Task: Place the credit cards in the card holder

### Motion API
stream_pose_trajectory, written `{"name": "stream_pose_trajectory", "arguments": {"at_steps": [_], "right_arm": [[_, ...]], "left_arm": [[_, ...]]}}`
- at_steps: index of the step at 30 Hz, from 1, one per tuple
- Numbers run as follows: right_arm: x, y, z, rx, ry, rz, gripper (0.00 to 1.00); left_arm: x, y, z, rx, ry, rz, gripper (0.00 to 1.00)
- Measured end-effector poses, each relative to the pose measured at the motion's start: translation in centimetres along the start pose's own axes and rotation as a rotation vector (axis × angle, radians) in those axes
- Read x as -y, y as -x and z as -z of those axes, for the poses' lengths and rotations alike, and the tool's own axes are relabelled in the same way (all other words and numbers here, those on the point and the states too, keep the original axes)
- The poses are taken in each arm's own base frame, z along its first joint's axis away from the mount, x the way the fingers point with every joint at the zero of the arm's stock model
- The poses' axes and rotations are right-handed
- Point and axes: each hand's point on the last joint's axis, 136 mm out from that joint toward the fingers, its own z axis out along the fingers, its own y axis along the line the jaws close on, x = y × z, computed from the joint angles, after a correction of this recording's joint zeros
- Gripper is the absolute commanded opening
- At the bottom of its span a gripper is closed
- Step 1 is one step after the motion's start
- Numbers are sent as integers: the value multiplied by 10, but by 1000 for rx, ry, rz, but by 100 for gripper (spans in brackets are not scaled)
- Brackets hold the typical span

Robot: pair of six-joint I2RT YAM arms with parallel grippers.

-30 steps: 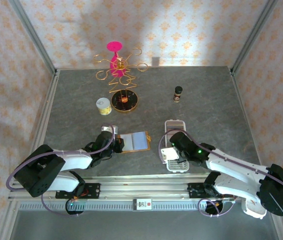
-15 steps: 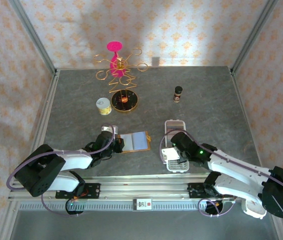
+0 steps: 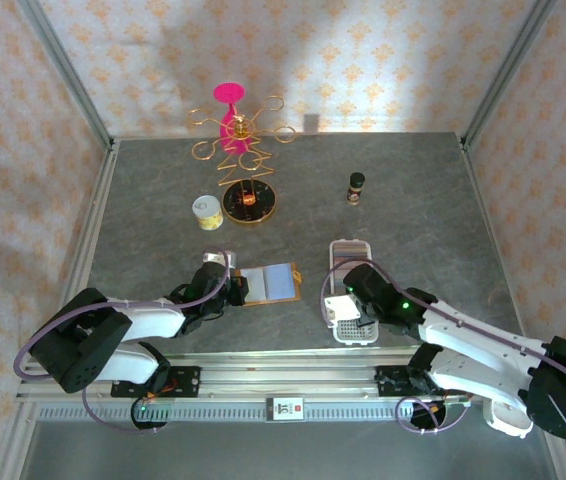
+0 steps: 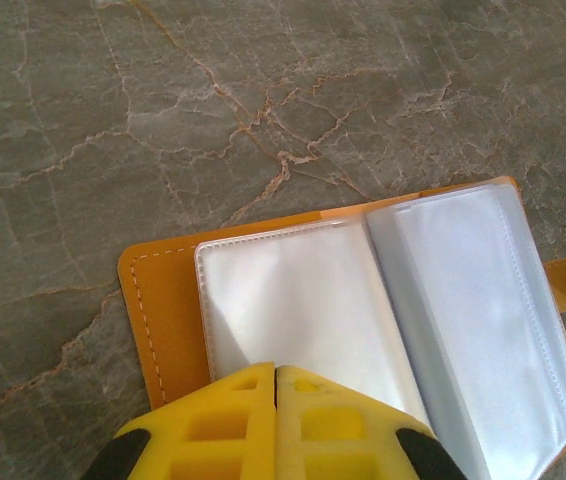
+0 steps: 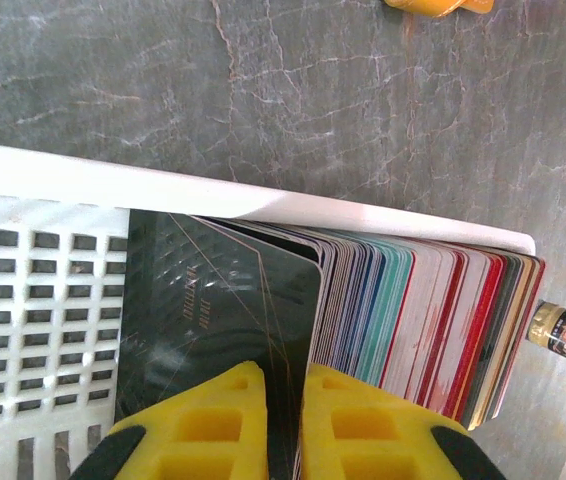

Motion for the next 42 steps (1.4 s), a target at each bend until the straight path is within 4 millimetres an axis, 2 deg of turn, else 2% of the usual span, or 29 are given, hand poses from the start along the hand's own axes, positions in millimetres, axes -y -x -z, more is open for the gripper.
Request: {"name": "stream_pose_trajectory", "arguments": {"at_steps": [8, 18, 26, 42], "right_arm": [[0, -1, 4, 0, 1, -10, 8], [1, -2, 8, -6, 12, -27, 0], [0, -2, 13, -3, 20, -49, 0], [7, 10, 47, 44, 101, -198, 0]], "left_arm": [[0, 0, -1, 0, 0, 0, 2], [1, 1, -2, 0, 0, 0, 1], [1, 1, -2, 0, -1, 0, 1], [1, 1, -3, 1, -1, 0, 2]]}}
